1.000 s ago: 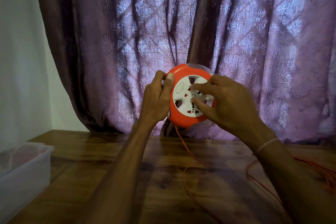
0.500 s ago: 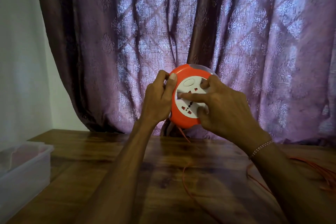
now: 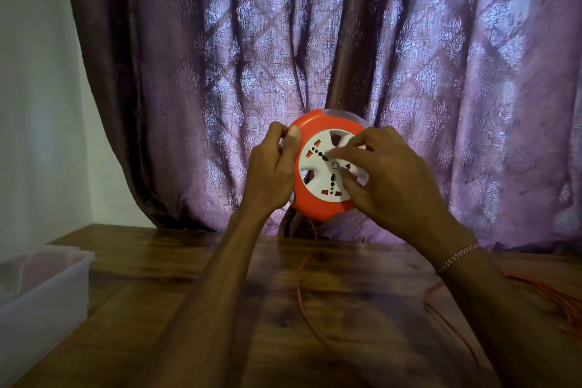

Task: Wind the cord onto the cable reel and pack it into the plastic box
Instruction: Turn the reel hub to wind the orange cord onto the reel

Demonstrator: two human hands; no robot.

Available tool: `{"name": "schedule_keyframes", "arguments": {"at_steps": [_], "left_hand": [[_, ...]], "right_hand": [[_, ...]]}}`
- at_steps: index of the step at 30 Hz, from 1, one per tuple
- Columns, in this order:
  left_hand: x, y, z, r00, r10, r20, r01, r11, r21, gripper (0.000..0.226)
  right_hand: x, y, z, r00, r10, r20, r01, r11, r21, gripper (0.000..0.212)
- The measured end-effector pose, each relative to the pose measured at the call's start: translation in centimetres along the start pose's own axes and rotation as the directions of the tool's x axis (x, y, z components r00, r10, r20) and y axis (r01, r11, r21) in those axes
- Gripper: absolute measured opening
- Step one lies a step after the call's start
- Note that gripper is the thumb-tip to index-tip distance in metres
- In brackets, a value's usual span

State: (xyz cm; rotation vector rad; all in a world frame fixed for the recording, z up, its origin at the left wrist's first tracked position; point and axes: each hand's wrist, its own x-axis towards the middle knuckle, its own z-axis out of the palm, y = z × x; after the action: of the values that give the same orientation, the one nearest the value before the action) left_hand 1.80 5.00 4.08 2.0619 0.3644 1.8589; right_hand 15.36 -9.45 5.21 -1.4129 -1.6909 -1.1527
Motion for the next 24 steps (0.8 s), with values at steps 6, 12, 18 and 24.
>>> {"name": "schedule_keyframes", "arguments": {"at_steps": [6, 12, 18, 24], "left_hand": [[0.1, 0.1, 0.0, 1.000, 0.027, 0.006, -0.027, 0.999, 0.024, 0.029], [0.1, 0.2, 0.1, 0.999, 0.047, 0.013, -0.048, 0.998, 0.031, 0.028], [0.0, 0.0, 0.4, 0.999, 0.033, 0.019, -0.034, 0.999, 0.033, 0.029], [0.2, 0.0, 0.1, 0.999, 0.038, 0.007, -0.038, 0.999, 0.030, 0.028]], "right_hand": [[0.0, -0.4, -0.2, 0.970, -0.060, 0.236, 0.085, 0.992, -0.097, 0.057], [-0.2, -0.8, -0.5, 0.986, -0.050, 0.161, 0.086, 0.971, -0.224, 0.049], [-0.4, -0.9, 0.2, 0.990, 0.138, 0.043, -0.129, 0.978, -0.167, 0.057], [-0.1, -0.4, 0.2, 0.983, 0.184, -0.015, -0.180, 0.973, 0.147, 0.046]]}}
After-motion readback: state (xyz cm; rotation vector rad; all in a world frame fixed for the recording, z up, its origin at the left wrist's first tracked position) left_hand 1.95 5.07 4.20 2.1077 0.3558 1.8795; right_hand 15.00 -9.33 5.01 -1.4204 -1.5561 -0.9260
